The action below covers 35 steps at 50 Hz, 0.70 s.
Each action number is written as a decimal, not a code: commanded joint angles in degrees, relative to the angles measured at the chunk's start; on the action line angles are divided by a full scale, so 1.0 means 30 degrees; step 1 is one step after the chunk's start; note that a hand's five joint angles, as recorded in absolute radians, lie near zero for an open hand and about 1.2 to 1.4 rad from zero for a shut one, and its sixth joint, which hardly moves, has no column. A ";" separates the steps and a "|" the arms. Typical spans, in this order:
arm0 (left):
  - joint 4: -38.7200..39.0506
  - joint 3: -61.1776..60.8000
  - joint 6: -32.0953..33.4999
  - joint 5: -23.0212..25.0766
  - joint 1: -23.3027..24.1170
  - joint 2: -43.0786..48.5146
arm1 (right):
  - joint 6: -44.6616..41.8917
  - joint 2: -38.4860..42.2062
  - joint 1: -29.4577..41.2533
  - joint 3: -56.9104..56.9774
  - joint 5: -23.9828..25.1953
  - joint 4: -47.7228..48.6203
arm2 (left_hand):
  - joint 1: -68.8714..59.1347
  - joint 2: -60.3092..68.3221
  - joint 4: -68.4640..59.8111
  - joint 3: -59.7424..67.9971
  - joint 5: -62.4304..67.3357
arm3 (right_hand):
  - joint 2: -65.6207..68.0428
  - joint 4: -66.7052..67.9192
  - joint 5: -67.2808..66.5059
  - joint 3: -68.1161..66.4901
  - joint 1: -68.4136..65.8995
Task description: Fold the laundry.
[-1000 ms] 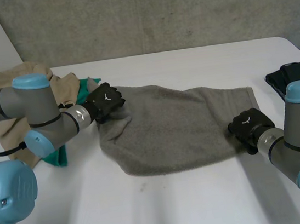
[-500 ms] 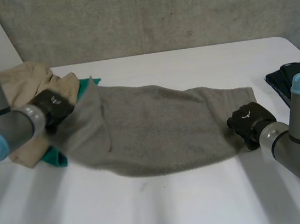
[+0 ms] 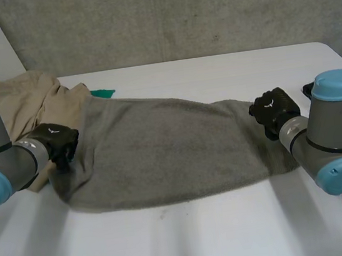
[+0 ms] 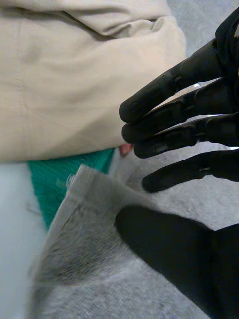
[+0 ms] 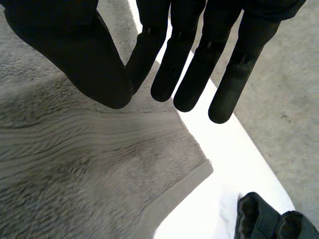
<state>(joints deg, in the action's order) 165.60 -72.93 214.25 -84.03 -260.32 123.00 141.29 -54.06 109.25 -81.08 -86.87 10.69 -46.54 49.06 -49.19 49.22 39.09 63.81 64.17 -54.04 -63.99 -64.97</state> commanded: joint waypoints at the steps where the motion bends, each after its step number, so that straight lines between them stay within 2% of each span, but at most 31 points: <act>1: 0.0724 -0.1057 -0.0021 0.1344 -0.0471 -0.1445 | 0.0188 0.0737 -0.0029 0.1361 -0.0689 -0.1622 | 0.6145 -0.6984 0.7028 -0.7040 -0.6995 | -1.3725 -1.3845 1.3802 1.3786 1.4114; 6: 0.0962 -0.2378 0.0155 0.2518 -0.1176 -0.3351 | 0.0891 -0.0930 -0.0821 0.1188 -0.0664 -0.3734 | 0.7006 -0.7846 0.7890 -0.7902 -0.7857 | -1.3900 -1.4020 1.3977 1.3961 1.4289; 11: 0.0407 -0.4193 0.1353 0.4012 -0.1733 -0.4846 | 0.0308 -0.3683 -0.1261 0.0485 0.1062 -0.7071 | 0.4998 -0.5837 0.5882 -0.5894 -0.5849 | -1.2054 -1.2175 1.2131 1.2115 1.2444; 15: -0.0412 -0.6241 0.4041 0.5125 -0.2697 -0.5405 | -0.0657 -0.5616 -0.2371 -0.0479 0.2819 -1.0379 | 0.1300 -0.2139 0.2183 -0.2195 -0.2150 | -0.9145 -0.9265 0.9222 0.9206 0.9534; 19: -0.1115 -0.7386 0.6503 0.5566 -0.3780 -0.5172 | -0.1798 -0.5738 -0.2901 -0.1621 0.3496 -1.1704 | 0.0503 -0.1343 0.1387 -0.1399 -0.1354 | -0.6787 -0.6908 0.6864 0.6848 0.7176; 22: -0.1323 -0.7741 0.7651 0.5655 -0.4398 -0.4733 | -0.2446 -0.5680 -0.2989 -0.2443 0.3585 -1.1707 | 0.0502 -0.1342 0.1386 -0.1398 -0.1353 | -0.5769 -0.5890 0.5846 0.5831 0.6159; 26: -0.1382 -0.7596 0.8973 0.5859 -0.5424 -0.3707 | -0.2741 -0.5008 -0.3194 -0.3616 0.3614 -0.9982 | 0.2011 -0.2850 0.2895 -0.2907 -0.2862 | -0.5989 -0.6110 0.6066 0.6050 0.6378; 30: -0.1294 -0.7040 0.8740 0.6357 -0.5835 -0.3063 | -0.2127 -0.3982 -0.3195 -0.4086 0.3761 -0.7784 | 0.5150 -0.5990 0.6034 -0.6046 -0.6001 | -0.8455 -0.8575 0.8532 0.8516 0.8844; 35: -0.1089 -0.6336 0.7628 0.6944 -0.5894 -0.2535 | -0.1306 -0.2898 -0.3078 -0.4233 0.4317 -0.5498 | 0.6277 -0.7116 0.7161 -0.7173 -0.7128 | -0.9692 -0.9813 0.9769 0.9753 1.0081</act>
<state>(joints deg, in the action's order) 161.58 -94.39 240.56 -64.91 -277.71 113.62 134.68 -66.36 99.62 -93.23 -75.40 -13.50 -28.01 28.52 -27.84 28.47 17.73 33.36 33.31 -22.29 -33.23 -33.87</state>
